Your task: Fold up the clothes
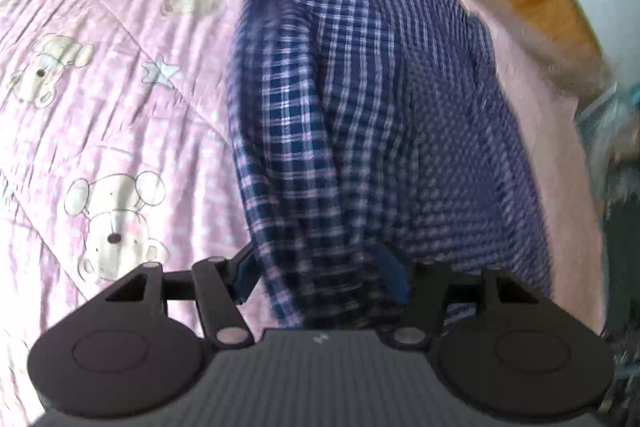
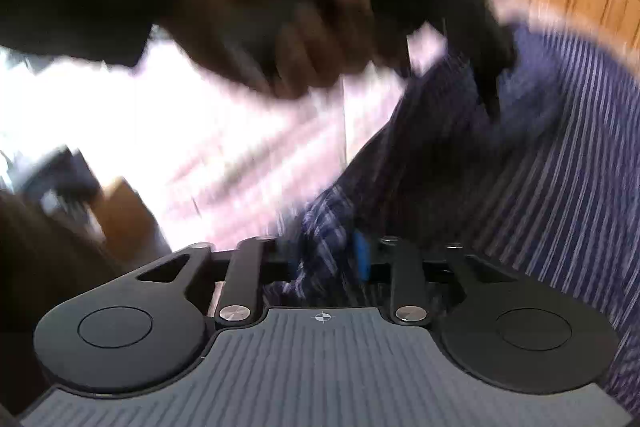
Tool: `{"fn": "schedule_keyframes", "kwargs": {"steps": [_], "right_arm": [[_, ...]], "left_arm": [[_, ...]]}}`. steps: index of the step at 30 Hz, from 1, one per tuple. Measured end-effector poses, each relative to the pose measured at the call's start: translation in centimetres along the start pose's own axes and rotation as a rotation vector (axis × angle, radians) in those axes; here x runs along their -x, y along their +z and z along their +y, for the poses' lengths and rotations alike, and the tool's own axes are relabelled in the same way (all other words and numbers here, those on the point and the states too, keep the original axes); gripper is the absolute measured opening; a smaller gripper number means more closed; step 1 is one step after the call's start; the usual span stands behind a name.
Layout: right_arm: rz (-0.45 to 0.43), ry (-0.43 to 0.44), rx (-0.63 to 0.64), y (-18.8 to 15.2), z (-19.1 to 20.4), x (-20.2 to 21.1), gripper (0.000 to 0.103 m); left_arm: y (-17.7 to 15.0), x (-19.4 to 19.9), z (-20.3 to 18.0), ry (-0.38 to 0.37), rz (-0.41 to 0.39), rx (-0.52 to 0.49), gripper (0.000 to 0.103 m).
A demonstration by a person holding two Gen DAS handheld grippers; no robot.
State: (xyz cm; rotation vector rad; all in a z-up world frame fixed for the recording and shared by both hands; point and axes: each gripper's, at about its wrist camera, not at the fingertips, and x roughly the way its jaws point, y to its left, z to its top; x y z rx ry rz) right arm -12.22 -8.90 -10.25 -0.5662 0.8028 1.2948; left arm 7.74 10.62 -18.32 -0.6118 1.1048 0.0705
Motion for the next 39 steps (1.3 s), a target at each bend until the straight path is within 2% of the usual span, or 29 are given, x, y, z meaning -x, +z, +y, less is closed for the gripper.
{"fn": "schedule_keyframes", "kwargs": {"steps": [2, 3, 4, 8, 11, 12, 14, 16, 19, 23, 26, 27, 28, 29, 33, 36, 39], "right_arm": [[-0.017, 0.040, -0.084, -0.1, -1.2, 1.2, 0.035], [-0.033, 0.067, -0.132, -0.2, -1.8, 2.2, 0.042], [-0.049, 0.090, -0.180, -0.2, -2.5, 3.1, 0.045], [-0.092, 0.152, -0.398, -0.1, -6.8, 4.6, 0.045], [-0.110, 0.252, -0.554, -0.3, -10.0, 4.7, 0.045], [-0.113, 0.268, -0.567, 0.0, -10.6, 4.9, 0.044], [-0.086, 0.214, -0.506, 0.8, -10.6, 5.0, 0.033], [-0.023, 0.181, -0.484, 1.0, -10.2, 4.3, 0.013], [0.015, 0.167, -0.473, 0.9, -9.5, 4.2, 0.006], [0.025, 0.149, -0.488, 0.6, -9.1, 5.1, 0.004], [0.024, 0.116, -0.502, 0.9, -8.5, 5.4, 0.002], [0.023, 0.104, -0.506, 1.1, -8.4, 5.6, 0.001], [0.021, 0.095, -0.508, 1.2, -8.3, 5.8, 0.001], [0.020, 0.088, -0.502, 1.4, -8.2, 6.0, 0.000], [-0.002, 0.098, -0.446, 3.3, -7.3, 8.1, 0.000], [0.034, 0.115, -0.402, 4.3, -6.4, 7.9, 0.000], [0.132, 0.094, -0.383, 3.1, -6.3, 5.0, 0.000]], "left_arm": [[1.0, -0.1, 0.0, -0.021, 0.004, -0.034, 0.062], [1.8, -0.1, 0.2, -0.041, -0.003, -0.035, 0.062], [2.8, -0.1, 0.6, -0.063, -0.012, -0.032, 0.063], [8.1, -1.7, 2.6, -0.080, -0.045, 0.000, 0.063], [12.5, -3.3, 4.2, -0.099, -0.076, 0.032, 0.063], [14.1, -3.8, 4.7, -0.111, -0.088, 0.037, 0.063], [17.1, -5.0, 5.0, -0.138, -0.108, 0.025, 0.063], [20.0, -6.2, 5.0, -0.155, -0.117, -0.006, 0.061], [23.7, -7.4, 4.9, -0.205, -0.124, -0.053, 0.056], [26.5, -7.4, 3.7, -0.293, -0.122, -0.163, 0.048], [27.2, -7.7, 2.5, -0.304, -0.100, -0.244, 0.032], [27.4, -8.0, 2.2, -0.315, -0.095, -0.243, 0.008], [27.7, -8.3, 1.9, -0.325, -0.090, -0.243, 0.002], [27.9, -8.5, 1.8, -0.349, -0.095, -0.234, 0.002], [28.6, -8.2, 2.7, -0.536, -0.178, -0.128, 0.002], [28.2, -11.3, 4.8, -0.532, -0.104, -0.034, 0.002], [27.4, -12.9, 5.9, -0.477, -0.065, 0.003, 0.002]]}}
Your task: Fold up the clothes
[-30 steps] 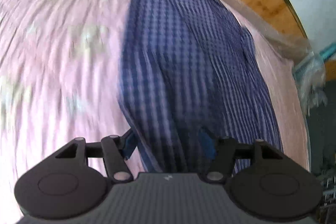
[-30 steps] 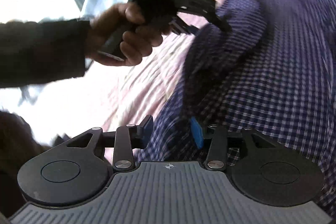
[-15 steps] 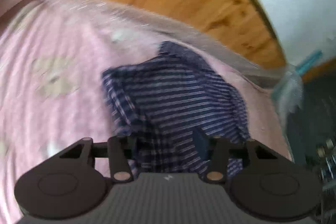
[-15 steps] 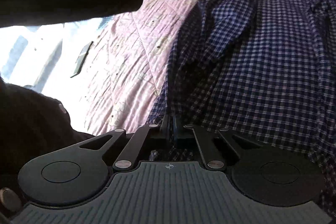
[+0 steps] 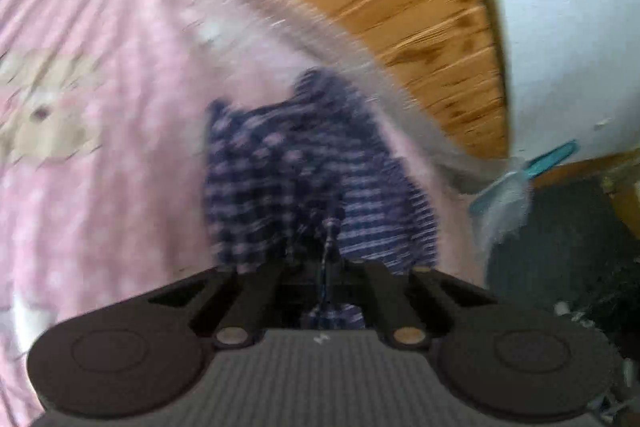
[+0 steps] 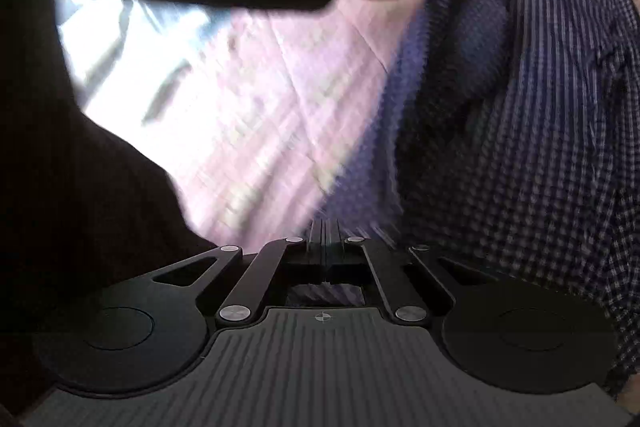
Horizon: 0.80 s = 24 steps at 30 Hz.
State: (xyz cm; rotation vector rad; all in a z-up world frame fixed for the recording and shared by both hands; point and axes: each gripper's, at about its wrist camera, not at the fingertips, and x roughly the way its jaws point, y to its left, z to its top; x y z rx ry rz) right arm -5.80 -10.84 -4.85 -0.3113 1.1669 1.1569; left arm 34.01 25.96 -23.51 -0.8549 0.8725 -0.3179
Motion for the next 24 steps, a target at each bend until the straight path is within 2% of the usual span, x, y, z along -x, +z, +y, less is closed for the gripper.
{"fn": "schedule_keyframes", "kwargs": {"steps": [2, 5, 7, 8, 9, 10, 11, 13, 15, 16, 18, 19, 20, 21, 22, 24], "right_arm": [[0.050, -0.017, -0.002, -0.8, -0.4, -1.9, 0.000], [0.095, 0.044, -0.053, -2.1, -0.8, -3.4, 0.001], [0.109, 0.093, -0.087, -2.9, -0.9, -3.5, 0.012], [0.105, 0.112, -0.108, -3.3, -1.0, -3.4, 0.015], [0.080, 0.120, -0.142, -3.5, -1.4, -2.9, 0.030], [0.036, 0.121, -0.191, -3.5, -2.1, -2.1, 0.050], [-0.009, 0.121, -0.240, -3.5, -2.8, -1.3, 0.057], [-0.096, 0.118, -0.334, -3.6, -4.2, 0.2, 0.077], [-0.148, 0.080, -0.377, -3.5, -5.4, 0.3, 0.089], [-0.167, 0.064, -0.392, -3.4, -5.9, 0.2, 0.089], [-0.134, 0.066, -0.364, -2.8, -6.1, -1.9, 0.088], [-0.116, 0.066, -0.351, -2.5, -6.2, -2.9, 0.083], [-0.090, 0.065, -0.338, -2.2, -6.1, -3.7, 0.073], [-0.063, 0.063, -0.324, -1.9, -6.1, -4.5, 0.040], [-0.042, 0.060, -0.310, -1.6, -6.0, -5.2, 0.018], [-0.069, 0.055, -0.277, -1.5, -5.7, -4.4, 0.004]], "left_arm": [[-0.1, 0.1, 0.2, 0.021, -0.007, 0.003, 0.010], [-0.2, 0.8, -0.6, 0.089, -0.023, -0.031, 0.022], [-0.9, 2.4, -1.5, 0.147, -0.050, -0.072, 0.051], [-1.3, 3.3, -1.9, 0.174, -0.061, -0.090, 0.055], [-1.8, 4.3, -2.1, 0.189, -0.061, -0.101, 0.060], [-2.8, 4.9, -2.3, 0.193, -0.052, -0.102, 0.060], [-3.9, 5.6, -2.6, 0.193, -0.038, -0.097, 0.061], [-6.1, 6.7, -3.0, 0.192, -0.016, -0.097, 0.061], [-8.3, 7.4, -3.4, 0.186, 0.002, -0.094, 0.061], [-9.2, 7.6, -3.4, 0.184, 0.007, -0.091, 0.061], [-10.6, 7.9, -3.6, 0.184, 0.010, -0.078, 0.061], [-11.0, 8.2, -3.6, 0.183, 0.006, -0.069, 0.061], [-11.3, 8.4, -3.8, 0.182, 0.001, -0.061, 0.061], [-11.4, 8.6, -4.0, 0.181, -0.009, -0.056, 0.060], [-11.5, 8.9, -4.2, 0.180, -0.018, -0.051, 0.060], [-11.4, 9.5, -5.0, 0.172, -0.045, -0.060, 0.060]]}}
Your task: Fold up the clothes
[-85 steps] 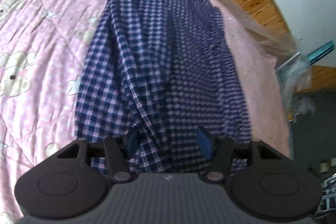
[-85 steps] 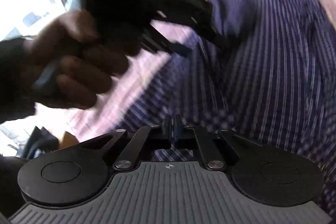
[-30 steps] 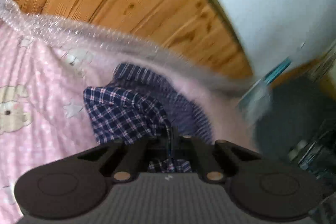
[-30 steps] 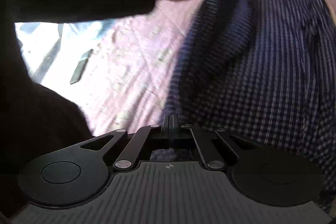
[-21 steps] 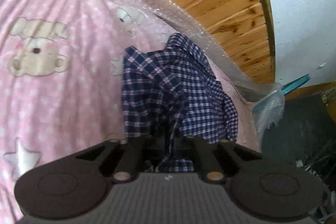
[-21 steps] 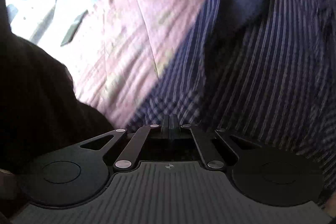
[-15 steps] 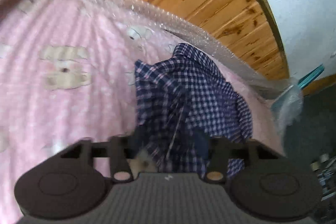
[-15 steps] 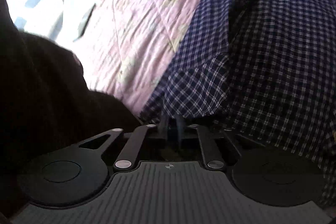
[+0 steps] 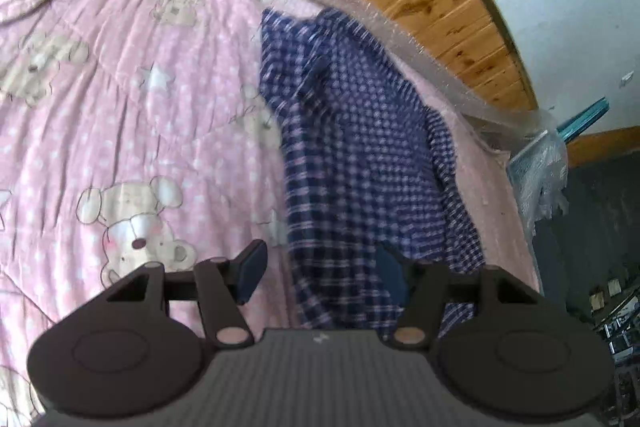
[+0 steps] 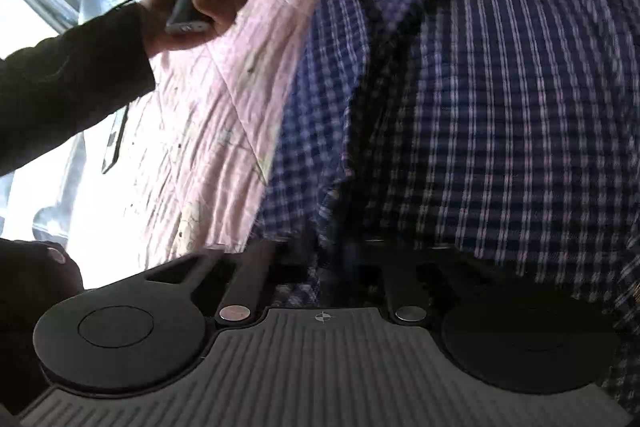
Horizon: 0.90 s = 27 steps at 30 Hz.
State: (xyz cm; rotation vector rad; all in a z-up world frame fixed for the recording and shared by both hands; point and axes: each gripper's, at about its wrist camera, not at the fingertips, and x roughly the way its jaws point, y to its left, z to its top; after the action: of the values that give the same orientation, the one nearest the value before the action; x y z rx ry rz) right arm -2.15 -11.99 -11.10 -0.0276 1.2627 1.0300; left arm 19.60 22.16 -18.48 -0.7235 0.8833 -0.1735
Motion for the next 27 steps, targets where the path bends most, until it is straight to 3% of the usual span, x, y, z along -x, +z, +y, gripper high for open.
{"fn": "schedule_keyframes", "kwargs": {"steps": [4, 6, 9, 12, 15, 18, 19, 20, 21, 22, 27], "right_arm": [[-0.154, 0.013, -0.007, 0.0, -0.4, 5.5, 0.001], [-0.275, -0.045, -0.080, -0.5, -2.5, 9.5, 0.001], [-0.461, -0.125, -0.249, -1.9, -6.9, 15.0, 0.001], [-0.544, -0.174, -0.371, -3.3, -9.8, 17.0, 0.001], [-0.588, -0.154, -0.438, -3.7, -10.1, 17.3, 0.001], [-0.623, -0.124, -0.450, -3.0, -8.6, 16.5, 0.001], [-0.624, -0.121, -0.447, -2.9, -8.3, 16.0, 0.001], [-0.624, -0.118, -0.444, -2.8, -7.9, 15.5, 0.002], [-0.621, -0.112, -0.441, -2.7, -7.6, 15.3, 0.002], [-0.617, -0.108, -0.437, -2.6, -7.3, 15.2, 0.002], [-0.616, -0.083, -0.343, -2.1, -5.3, 15.2, 0.002]], "left_arm": [[1.1, 1.4, -1.9, -0.044, -0.055, -0.039, 0.063], [1.7, 1.6, -2.5, -0.054, -0.072, -0.053, 0.065], [2.7, 0.2, -2.1, 0.008, -0.066, -0.031, 0.065], [3.9, -2.0, -0.5, 0.113, -0.043, 0.015, 0.064], [5.3, -4.9, 0.0, 0.203, -0.012, -0.010, 0.061], [6.8, -6.9, -0.6, 0.213, -0.035, -0.068, 0.061], [7.0, -7.5, -0.9, 0.215, -0.037, -0.082, 0.059], [7.1, -7.9, -1.1, 0.216, -0.028, -0.101, 0.049], [7.3, -8.3, -1.4, 0.217, -0.019, -0.120, 0.011], [7.3, -8.5, -1.6, 0.219, -0.012, -0.133, 0.005], [7.1, -4.6, 0.4, 0.331, -0.032, -0.085, 0.004]]}}
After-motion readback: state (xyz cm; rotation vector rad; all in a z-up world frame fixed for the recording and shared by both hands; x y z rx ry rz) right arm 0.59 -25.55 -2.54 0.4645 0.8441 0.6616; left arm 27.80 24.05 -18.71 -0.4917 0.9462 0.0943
